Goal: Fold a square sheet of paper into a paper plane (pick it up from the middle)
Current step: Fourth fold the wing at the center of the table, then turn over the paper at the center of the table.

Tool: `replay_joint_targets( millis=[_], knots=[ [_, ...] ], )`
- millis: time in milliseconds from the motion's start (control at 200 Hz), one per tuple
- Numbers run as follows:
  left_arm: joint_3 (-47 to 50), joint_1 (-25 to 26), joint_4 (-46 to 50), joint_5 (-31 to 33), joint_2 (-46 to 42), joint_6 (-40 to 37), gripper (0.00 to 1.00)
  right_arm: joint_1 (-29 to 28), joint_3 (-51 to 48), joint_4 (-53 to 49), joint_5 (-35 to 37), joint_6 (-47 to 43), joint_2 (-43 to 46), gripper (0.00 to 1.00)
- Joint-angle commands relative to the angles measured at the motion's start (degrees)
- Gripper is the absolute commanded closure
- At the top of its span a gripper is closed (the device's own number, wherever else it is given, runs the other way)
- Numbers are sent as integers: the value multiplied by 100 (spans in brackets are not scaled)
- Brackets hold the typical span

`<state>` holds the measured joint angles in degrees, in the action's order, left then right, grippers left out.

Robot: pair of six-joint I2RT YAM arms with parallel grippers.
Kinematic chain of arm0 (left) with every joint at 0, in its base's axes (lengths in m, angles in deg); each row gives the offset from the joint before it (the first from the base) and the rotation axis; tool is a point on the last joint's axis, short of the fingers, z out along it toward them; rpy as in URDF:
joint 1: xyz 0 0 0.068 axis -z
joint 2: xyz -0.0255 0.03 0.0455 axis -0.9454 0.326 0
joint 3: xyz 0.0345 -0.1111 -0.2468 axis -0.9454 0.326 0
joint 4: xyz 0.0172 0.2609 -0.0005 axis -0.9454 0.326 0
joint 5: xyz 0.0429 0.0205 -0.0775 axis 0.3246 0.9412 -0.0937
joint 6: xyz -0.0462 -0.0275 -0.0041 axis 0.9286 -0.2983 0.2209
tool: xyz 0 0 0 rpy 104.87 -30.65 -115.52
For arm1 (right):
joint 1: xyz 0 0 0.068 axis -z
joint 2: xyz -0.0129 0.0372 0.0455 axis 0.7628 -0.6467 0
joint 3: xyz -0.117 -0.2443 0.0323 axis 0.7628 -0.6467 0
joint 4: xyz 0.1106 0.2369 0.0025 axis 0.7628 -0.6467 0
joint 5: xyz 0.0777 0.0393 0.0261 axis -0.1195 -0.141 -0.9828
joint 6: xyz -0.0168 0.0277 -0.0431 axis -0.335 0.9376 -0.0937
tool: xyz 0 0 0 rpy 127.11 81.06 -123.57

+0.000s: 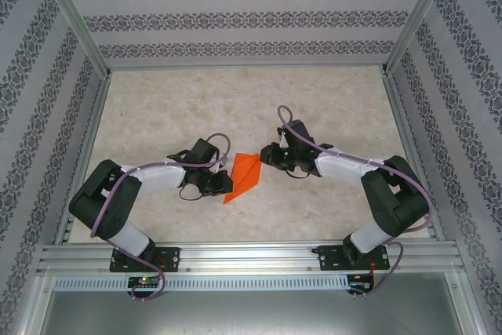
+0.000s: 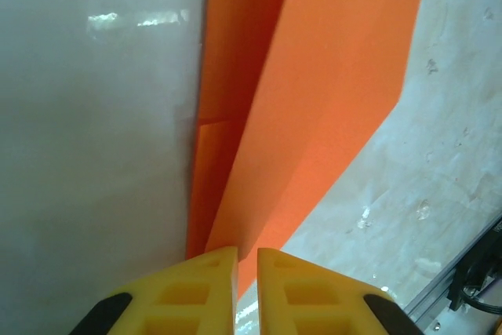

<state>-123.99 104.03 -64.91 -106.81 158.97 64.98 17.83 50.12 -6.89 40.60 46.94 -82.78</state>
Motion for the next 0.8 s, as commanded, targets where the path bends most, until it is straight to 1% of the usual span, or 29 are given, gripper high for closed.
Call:
replay_joint_targets(
  millis=[0, 95, 195, 310, 350, 430, 654, 794],
  knots=[
    [-285, 14, 533, 143, -354, -116, 81, -151, -277, 235, 380, 299, 271, 68],
    [-444, 16, 765, 237, -564, -180, 77, -288, -525, 512, 415, 552, 382, 67],
    [-559, 9, 970, 455, -762, -244, 74, -400, -595, 478, 509, 661, 423, 65],
    [-701, 8, 1342, 1009, -924, -371, 69, -518, -657, 458, 602, 747, 493, 63],
    [-727, 9, 1434, 1198, -948, -405, 68, -556, -684, 421, 670, 788, 529, 61],
    [-783, 8, 1577, 1406, -907, -493, 64, -589, -791, 475, 743, 925, 579, 59],
    [-880, 8, 1525, 1407, -538, -576, 60, -733, -966, 791, 720, 1231, 538, 58],
    [-975, 12, 1390, 1292, -275, -593, 59, -852, -953, 1059, 552, 1369, 354, 58]
  ],
)
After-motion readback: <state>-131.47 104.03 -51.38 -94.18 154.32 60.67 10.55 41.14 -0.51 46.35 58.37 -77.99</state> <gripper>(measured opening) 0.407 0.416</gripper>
